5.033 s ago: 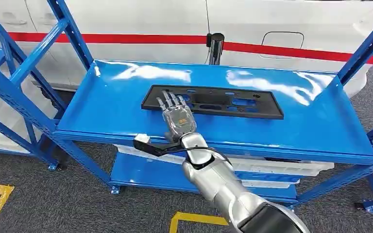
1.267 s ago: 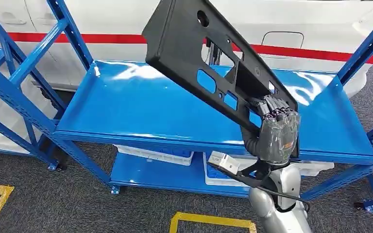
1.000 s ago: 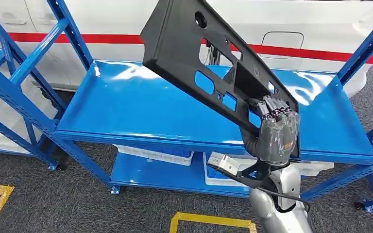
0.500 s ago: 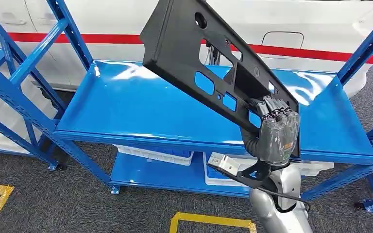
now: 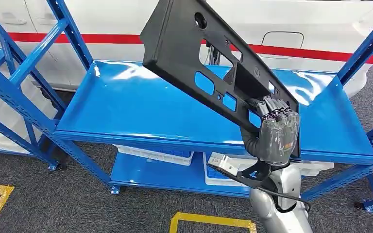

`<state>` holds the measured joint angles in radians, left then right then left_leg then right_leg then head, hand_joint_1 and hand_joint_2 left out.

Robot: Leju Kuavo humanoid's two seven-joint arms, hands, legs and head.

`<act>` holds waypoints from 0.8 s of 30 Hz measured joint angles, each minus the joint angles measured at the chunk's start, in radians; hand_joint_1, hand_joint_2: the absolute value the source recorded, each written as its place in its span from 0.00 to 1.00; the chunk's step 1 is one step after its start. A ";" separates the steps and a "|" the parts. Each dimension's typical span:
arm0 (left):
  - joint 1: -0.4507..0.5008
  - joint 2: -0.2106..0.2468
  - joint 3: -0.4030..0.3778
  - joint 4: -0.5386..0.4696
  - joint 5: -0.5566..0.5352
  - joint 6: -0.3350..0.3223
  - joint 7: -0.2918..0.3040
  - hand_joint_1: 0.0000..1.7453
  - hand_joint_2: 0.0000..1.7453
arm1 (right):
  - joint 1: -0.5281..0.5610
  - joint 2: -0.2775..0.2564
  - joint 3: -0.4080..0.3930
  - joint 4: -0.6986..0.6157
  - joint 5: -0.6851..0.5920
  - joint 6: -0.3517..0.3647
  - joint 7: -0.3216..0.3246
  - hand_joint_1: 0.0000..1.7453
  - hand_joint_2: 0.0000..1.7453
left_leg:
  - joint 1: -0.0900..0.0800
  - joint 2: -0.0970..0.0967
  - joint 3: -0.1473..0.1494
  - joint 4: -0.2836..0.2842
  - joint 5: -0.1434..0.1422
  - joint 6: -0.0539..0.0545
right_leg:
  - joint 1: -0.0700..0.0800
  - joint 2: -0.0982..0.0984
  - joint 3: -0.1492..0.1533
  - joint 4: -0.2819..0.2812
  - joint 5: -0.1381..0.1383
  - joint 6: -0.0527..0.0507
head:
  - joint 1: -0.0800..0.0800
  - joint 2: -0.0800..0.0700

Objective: Take the parts from the cabinet and place them on the table.

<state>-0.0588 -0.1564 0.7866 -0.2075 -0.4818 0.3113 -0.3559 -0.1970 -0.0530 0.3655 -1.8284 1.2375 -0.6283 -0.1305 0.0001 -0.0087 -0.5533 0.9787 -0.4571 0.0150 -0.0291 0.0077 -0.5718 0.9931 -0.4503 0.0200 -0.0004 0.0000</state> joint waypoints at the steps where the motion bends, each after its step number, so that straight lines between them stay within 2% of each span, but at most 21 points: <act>1: 0.000 0.000 0.000 0.000 0.000 0.000 0.000 0.00 1.00 | 0.000 0.000 0.000 0.000 0.000 0.000 0.000 1.00 1.00 | 0.000 0.000 0.000 0.000 0.000 0.000 | 0.000 0.000 0.000 0.000 0.000 0.000 | 0.000 0.000; 7: 0.000 0.000 0.000 0.000 0.000 0.000 0.000 0.00 1.00 | 0.000 0.000 0.000 0.000 0.000 0.000 0.000 1.00 1.00 | 0.000 0.000 0.000 0.000 0.000 0.000 | 0.000 0.000 0.000 0.000 0.000 0.000 | 0.000 0.000; 8: -0.001 0.000 0.000 0.000 0.000 -0.008 0.000 0.00 1.00 | 0.000 0.000 0.000 0.000 -0.018 0.010 -0.005 1.00 1.00 | -0.001 0.000 -0.005 0.009 -0.005 0.004 | -0.013 0.000 0.001 -0.003 0.001 0.002 | 0.000 0.000; 9: -0.003 0.000 -0.002 0.000 -0.003 -0.050 -0.006 0.00 1.00 | -0.007 0.000 -0.004 0.008 -0.083 0.059 -0.027 1.00 1.00 | -0.002 0.000 -0.005 0.010 -0.007 0.011 | -0.009 0.001 0.001 -0.003 0.002 0.003 | -0.001 0.000; 11: -0.011 0.007 -0.013 0.000 -0.013 -0.170 -0.014 0.00 1.00 | -0.043 0.000 -0.033 0.081 -0.348 0.215 -0.138 1.00 1.00 | -0.002 0.001 -0.006 0.012 -0.009 0.018 | -0.011 0.001 0.002 -0.005 0.005 0.008 | -0.001 0.000; 12: -0.020 0.009 -0.019 0.000 -0.016 -0.200 -0.014 0.00 1.00 | -0.053 -0.001 -0.051 0.136 -0.553 0.268 -0.198 1.00 1.00 | -0.004 0.001 -0.005 0.009 -0.006 0.024 | -0.011 0.000 0.006 -0.013 0.008 0.013 | -0.006 0.000; 13: -0.031 0.008 -0.021 0.000 -0.017 -0.206 -0.014 0.00 1.00 | -0.053 -0.001 -0.064 0.168 -0.715 0.270 -0.229 1.00 1.00 | -0.004 -0.002 0.005 -0.013 0.008 0.036 | -0.001 -0.003 0.014 -0.027 0.014 0.021 | -0.006 0.000; 14: -0.033 0.005 -0.023 0.000 -0.018 -0.211 -0.014 0.00 1.00 | -0.057 -0.002 -0.077 0.188 -0.862 0.270 -0.249 1.00 1.00 | 0.010 0.000 0.017 -0.037 0.029 0.039 | 0.003 -0.009 0.009 -0.013 0.003 0.019 | 0.002 0.000; 15: -0.034 0.003 -0.027 0.000 -0.021 -0.215 -0.015 0.00 1.00 | -0.069 -0.001 -0.087 0.204 -0.961 0.269 -0.260 1.00 1.00 | 0.008 -0.001 0.022 -0.045 0.034 0.044 | 0.006 -0.007 -0.012 0.022 -0.024 0.011 | 0.002 0.000; 16: -0.034 0.004 -0.028 0.000 -0.023 -0.216 -0.014 0.00 1.00 | -0.079 -0.001 -0.090 0.217 -1.008 0.269 -0.259 1.00 1.00 | 0.009 0.004 0.020 -0.044 0.036 0.047 | 0.004 -0.007 -0.042 0.098 -0.064 0.002 | 0.005 0.000; 17: -0.035 0.003 -0.030 0.000 -0.026 -0.216 -0.014 0.00 1.00 | -0.074 -0.002 -0.102 0.231 -0.998 0.268 -0.252 1.00 1.00 | 0.008 0.005 0.020 -0.043 0.036 0.047 | 0.002 -0.007 -0.079 0.179 -0.095 -0.001 | 0.005 0.000; 18: -0.034 0.003 -0.033 0.000 -0.027 -0.217 -0.014 0.00 1.00 | -0.068 -0.003 -0.108 0.237 -0.940 0.267 -0.249 1.00 1.00 | 0.008 0.005 0.017 -0.043 0.035 0.047 | -0.001 -0.007 -0.114 0.249 -0.119 0.001 | 0.004 0.000; 19: -0.035 0.003 -0.035 0.000 -0.029 -0.217 -0.014 0.00 1.00 | -0.069 -0.004 -0.114 0.240 -0.872 0.267 -0.249 1.00 1.00 | 0.008 0.006 0.017 -0.042 0.035 0.046 | -0.001 -0.007 -0.129 0.279 -0.120 0.010 | 0.008 0.000; 20: -0.035 0.003 -0.036 0.000 -0.030 -0.217 -0.014 0.00 1.00 | -0.073 -0.004 -0.115 0.243 -0.836 0.267 -0.248 1.00 1.00 | 0.010 0.007 0.017 -0.042 0.034 0.045 | -0.005 -0.008 -0.117 0.256 -0.101 0.024 | 0.006 0.000; 21: -0.037 0.003 -0.038 0.000 -0.030 -0.217 -0.014 0.00 1.00 | -0.074 -0.003 -0.114 0.245 -0.816 0.267 -0.247 1.00 1.00 | 0.012 0.007 0.017 -0.038 0.032 0.041 | -0.011 -0.008 -0.080 0.189 -0.067 0.041 | 0.006 0.000; 22: -0.039 0.001 -0.042 0.000 -0.030 -0.218 -0.014 0.00 1.00 | -0.076 -0.002 -0.116 0.246 -0.811 0.267 -0.246 1.00 1.00 | 0.017 0.005 0.016 -0.031 0.028 0.035 | -0.018 -0.009 -0.026 0.090 -0.028 0.056 | 0.006 0.000; 23: -0.040 0.001 -0.043 0.000 -0.030 -0.218 -0.014 0.00 1.00 | -0.079 -0.002 -0.119 0.248 -0.806 0.267 -0.245 1.00 1.00 | 0.019 0.002 0.013 -0.020 0.022 0.025 | -0.025 -0.013 0.025 -0.002 -0.008 0.066 | 0.008 0.000; 24: -0.040 0.003 -0.043 0.000 -0.030 -0.218 -0.014 0.00 1.00 | -0.082 -0.002 -0.119 0.251 -0.805 0.267 -0.245 1.00 1.00 | 0.015 -0.003 0.008 -0.014 0.017 0.015 | -0.010 -0.003 0.040 0.007 -0.013 0.052 | 0.010 0.000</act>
<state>-0.0988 -0.1533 0.7435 -0.2075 -0.5119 0.0931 -0.3700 -0.2790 -0.0549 0.2460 -1.5770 0.4322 -0.3613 -0.3757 0.0152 -0.0117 -0.5455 0.9652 -0.4397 0.0303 -0.0387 0.0049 -0.5321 1.0005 -0.4632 0.0717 0.0095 0.0000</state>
